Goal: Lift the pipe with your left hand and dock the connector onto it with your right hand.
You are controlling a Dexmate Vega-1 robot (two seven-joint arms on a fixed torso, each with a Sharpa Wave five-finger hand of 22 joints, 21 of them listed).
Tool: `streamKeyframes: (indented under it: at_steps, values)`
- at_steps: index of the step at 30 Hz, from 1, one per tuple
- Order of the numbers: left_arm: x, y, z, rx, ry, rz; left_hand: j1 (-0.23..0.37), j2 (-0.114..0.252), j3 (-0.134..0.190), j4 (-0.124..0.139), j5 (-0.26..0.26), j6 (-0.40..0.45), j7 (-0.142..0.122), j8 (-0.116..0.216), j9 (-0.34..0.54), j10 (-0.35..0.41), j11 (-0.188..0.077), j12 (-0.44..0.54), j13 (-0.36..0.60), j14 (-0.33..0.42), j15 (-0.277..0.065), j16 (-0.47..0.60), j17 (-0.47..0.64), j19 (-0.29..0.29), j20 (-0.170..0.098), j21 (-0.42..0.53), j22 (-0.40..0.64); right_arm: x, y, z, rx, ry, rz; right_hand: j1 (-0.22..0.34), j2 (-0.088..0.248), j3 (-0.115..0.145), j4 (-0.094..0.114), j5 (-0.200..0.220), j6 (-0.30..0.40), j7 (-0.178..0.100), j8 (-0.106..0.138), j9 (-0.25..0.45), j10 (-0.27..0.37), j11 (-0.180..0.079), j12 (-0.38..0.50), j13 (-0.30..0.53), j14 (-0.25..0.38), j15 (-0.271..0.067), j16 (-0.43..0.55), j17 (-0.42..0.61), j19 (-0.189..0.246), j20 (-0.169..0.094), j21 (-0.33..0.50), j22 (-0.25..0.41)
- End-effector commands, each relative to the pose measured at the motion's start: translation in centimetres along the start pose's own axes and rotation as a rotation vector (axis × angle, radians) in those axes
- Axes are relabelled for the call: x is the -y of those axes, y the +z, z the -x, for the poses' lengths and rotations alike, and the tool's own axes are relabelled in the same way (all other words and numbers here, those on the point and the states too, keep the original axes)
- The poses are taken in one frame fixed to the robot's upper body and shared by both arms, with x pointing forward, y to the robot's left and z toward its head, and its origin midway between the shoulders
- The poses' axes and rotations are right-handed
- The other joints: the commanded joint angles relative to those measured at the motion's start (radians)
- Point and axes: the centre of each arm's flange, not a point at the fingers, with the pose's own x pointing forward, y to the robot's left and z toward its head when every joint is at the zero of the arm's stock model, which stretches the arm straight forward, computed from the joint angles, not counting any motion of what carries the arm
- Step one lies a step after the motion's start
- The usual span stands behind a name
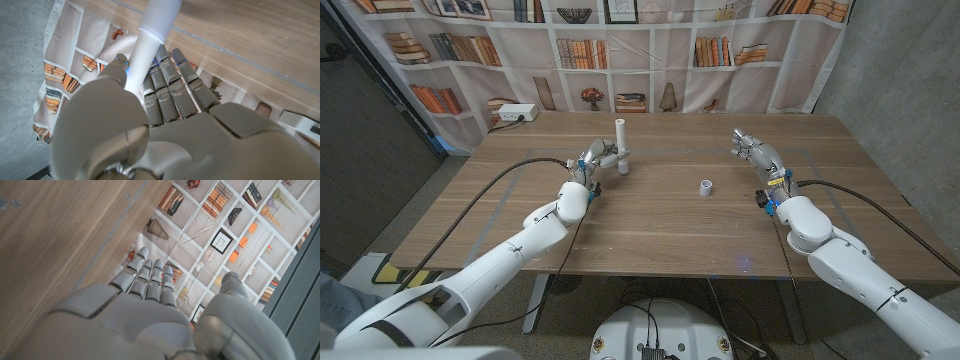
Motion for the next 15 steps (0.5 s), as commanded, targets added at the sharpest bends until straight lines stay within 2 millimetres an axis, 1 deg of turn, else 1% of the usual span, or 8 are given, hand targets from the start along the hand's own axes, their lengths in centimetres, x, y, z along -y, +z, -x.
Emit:
streamKeyframes:
  at_steps: [1,2,3,6,9,12,13,15]
  values:
    - [-1.1,1.1,-0.1,0.074,-0.058,-0.019,0.052,0.06,0.012,0.014,-0.001,0.052,0.046,0.005,0.008,0.015,-0.009,0.005,0.008,0.009,-0.003,-0.004,0.005,0.008,-0.045,0.004,0.0,-0.7,2.0,1.6,0.048,-0.011,0.172,0.059,-0.001,0.012,-0.02,-0.004,0.04,-0.013,0.011,0.004,0.037,-0.009,0.01,0.001,0.035,-0.024,0.008,0.001,0.027,-0.074,0.005,0.003]
    - [-1.2,1.2,-0.1,0.083,-0.068,-0.017,0.052,0.06,0.012,0.014,-0.001,0.052,0.046,0.006,0.01,0.014,-0.01,0.005,0.009,0.006,-0.003,-0.006,0.005,0.006,-0.045,0.003,0.0,-0.8,2.1,1.6,0.049,-0.009,0.183,0.068,0.0,0.014,-0.022,-0.004,0.044,-0.015,0.011,0.004,0.042,-0.014,0.01,0.001,0.037,-0.023,0.007,0.001,0.028,-0.074,0.005,0.003]
    - [-1.3,1.2,0.0,0.092,-0.078,-0.013,0.052,0.06,0.012,0.015,-0.001,0.052,0.046,0.006,0.011,0.013,-0.009,0.004,0.01,0.005,-0.002,-0.008,0.005,0.004,-0.044,0.003,0.0,-1.0,2.2,1.7,0.049,-0.005,0.194,0.074,0.0,0.016,-0.023,-0.004,0.047,-0.017,0.011,0.004,0.044,-0.013,0.01,0.001,0.038,-0.026,0.007,0.001,0.029,-0.074,0.004,0.003]
    - [-1.6,1.0,0.0,0.115,-0.096,0.009,0.051,0.061,0.012,0.016,-0.001,0.051,0.042,0.007,0.014,0.01,-0.006,0.002,0.012,0.005,-0.003,-0.01,0.005,0.004,-0.045,0.002,0.0,-1.3,2.5,1.8,0.049,0.011,0.229,0.107,0.002,0.023,-0.027,-0.005,0.055,-0.023,0.01,0.005,0.047,-0.009,0.007,0.001,0.029,-0.023,-0.001,0.001,0.004,-0.073,-0.009,0.004]
    - [-1.8,0.8,0.0,0.132,-0.101,0.024,0.051,0.061,0.012,0.017,-0.001,0.05,0.042,0.007,0.017,0.007,-0.004,0.0,0.015,0.003,-0.005,-0.013,0.006,0.003,-0.046,0.002,0.0,-1.7,3.0,1.8,0.047,0.019,0.284,0.128,0.004,0.028,-0.027,-0.005,0.053,-0.026,0.007,0.005,0.041,-0.011,0.003,0.001,0.021,-0.022,-0.005,0.002,-0.005,-0.073,-0.015,0.004]
    - [-2.0,0.7,0.1,0.146,-0.107,0.031,0.05,0.062,0.012,0.018,-0.001,0.05,0.042,0.008,0.02,0.008,-0.007,0.0,0.017,0.004,-0.005,-0.014,0.006,0.001,-0.046,0.001,0.0,-2.0,3.4,1.7,0.038,0.038,0.342,0.154,0.008,0.035,-0.03,-0.005,0.055,-0.029,0.005,0.005,0.046,-0.013,0.002,0.001,0.028,-0.03,-0.003,0.002,-0.001,-0.078,-0.015,0.004]
    - [-2.1,0.7,0.1,0.149,-0.108,0.03,0.05,0.062,0.012,0.018,-0.001,0.049,0.041,0.008,0.02,0.009,-0.009,0.0,0.017,0.003,-0.004,-0.015,0.006,0.001,-0.046,0.001,0.0,-2.1,3.5,1.6,0.035,0.044,0.36,0.17,0.006,0.037,-0.03,-0.006,0.058,-0.033,0.004,0.006,0.052,-0.022,0.003,0.002,0.034,-0.034,-0.002,0.002,0.005,-0.081,-0.014,0.004]
    - [-2.2,0.8,0.2,0.154,-0.109,0.028,0.05,0.062,0.012,0.019,-0.001,0.047,0.041,0.007,0.021,0.008,-0.008,-0.001,0.018,0.004,-0.005,-0.015,0.006,-0.001,-0.048,0.0,0.0,-2.3,3.7,1.4,0.032,0.054,0.387,0.185,0.006,0.039,-0.03,-0.006,0.063,-0.035,0.005,0.006,0.061,-0.024,0.005,0.002,0.039,-0.035,-0.001,0.003,0.011,-0.083,-0.013,0.004]
